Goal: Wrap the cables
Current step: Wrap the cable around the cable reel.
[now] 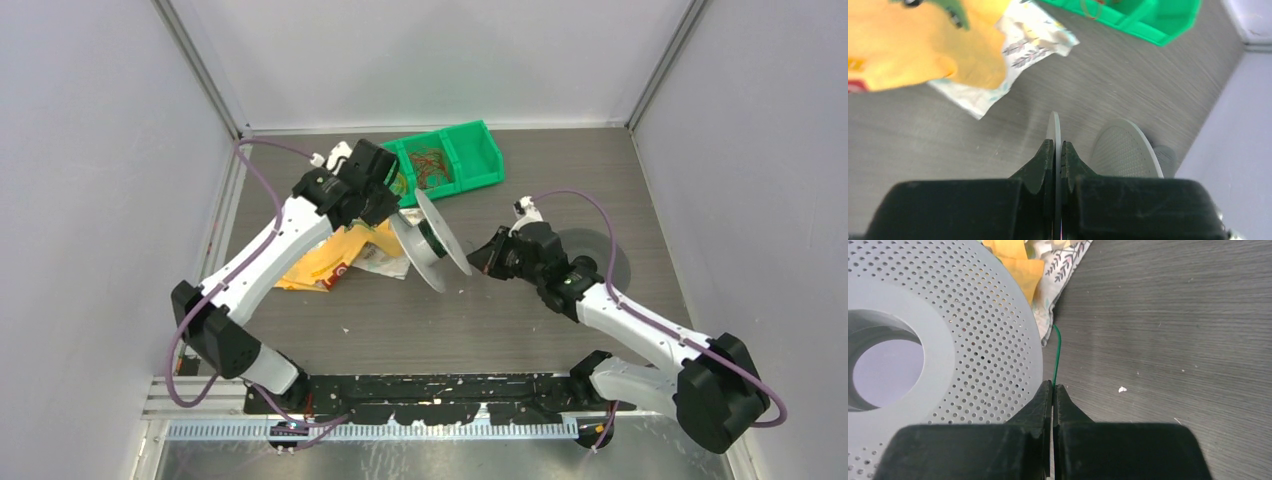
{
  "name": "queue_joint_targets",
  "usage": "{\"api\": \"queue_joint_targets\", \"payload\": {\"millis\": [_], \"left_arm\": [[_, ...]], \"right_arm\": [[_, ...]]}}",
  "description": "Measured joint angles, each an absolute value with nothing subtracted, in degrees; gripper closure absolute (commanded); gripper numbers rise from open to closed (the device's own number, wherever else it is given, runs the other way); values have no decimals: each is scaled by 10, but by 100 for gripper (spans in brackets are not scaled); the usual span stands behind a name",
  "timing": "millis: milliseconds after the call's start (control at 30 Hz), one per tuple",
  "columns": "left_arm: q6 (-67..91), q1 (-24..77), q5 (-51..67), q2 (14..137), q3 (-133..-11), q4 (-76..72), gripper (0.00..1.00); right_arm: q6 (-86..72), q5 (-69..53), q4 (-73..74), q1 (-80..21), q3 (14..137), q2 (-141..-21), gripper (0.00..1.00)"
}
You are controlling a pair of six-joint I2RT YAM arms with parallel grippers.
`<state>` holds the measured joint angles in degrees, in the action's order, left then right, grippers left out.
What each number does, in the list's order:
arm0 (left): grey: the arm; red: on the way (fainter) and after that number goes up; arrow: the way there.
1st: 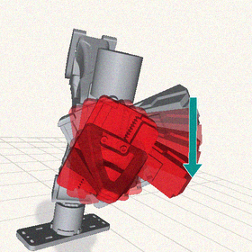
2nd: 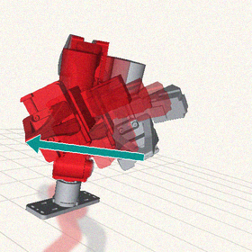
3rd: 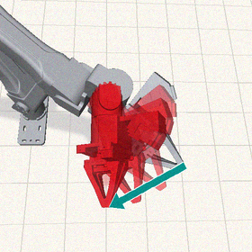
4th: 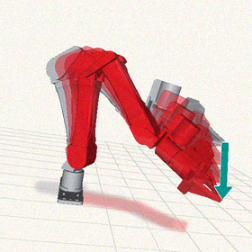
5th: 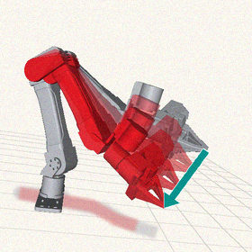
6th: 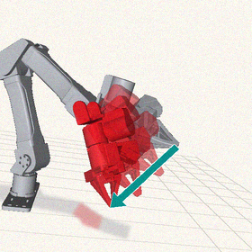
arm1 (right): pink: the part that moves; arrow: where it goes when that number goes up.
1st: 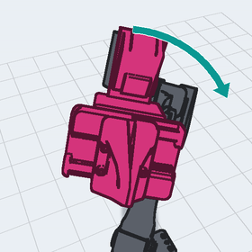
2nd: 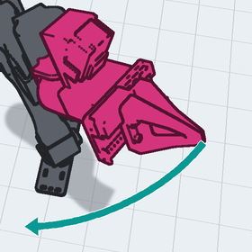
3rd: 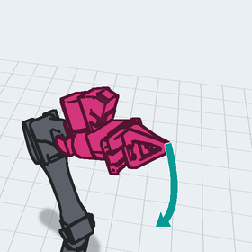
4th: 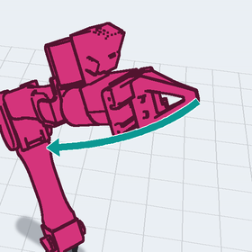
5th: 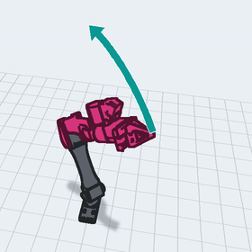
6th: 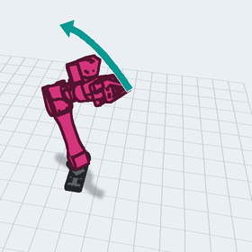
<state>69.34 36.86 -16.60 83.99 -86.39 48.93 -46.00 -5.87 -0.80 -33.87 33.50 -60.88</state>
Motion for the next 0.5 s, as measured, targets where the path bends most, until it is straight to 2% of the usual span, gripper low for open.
{"api": "queue_joint_targets", "payload": {"millis": [233, 500], "left_arm": [[866, 362, -169, 915, -934, 698, 100], [981, 362, -171, 883, -885, 741, 100]], "right_arm": [[-460, -43, -13, -372, 330, -647, 99], [-537, -15, -75, -383, 295, -648, 99]]}}
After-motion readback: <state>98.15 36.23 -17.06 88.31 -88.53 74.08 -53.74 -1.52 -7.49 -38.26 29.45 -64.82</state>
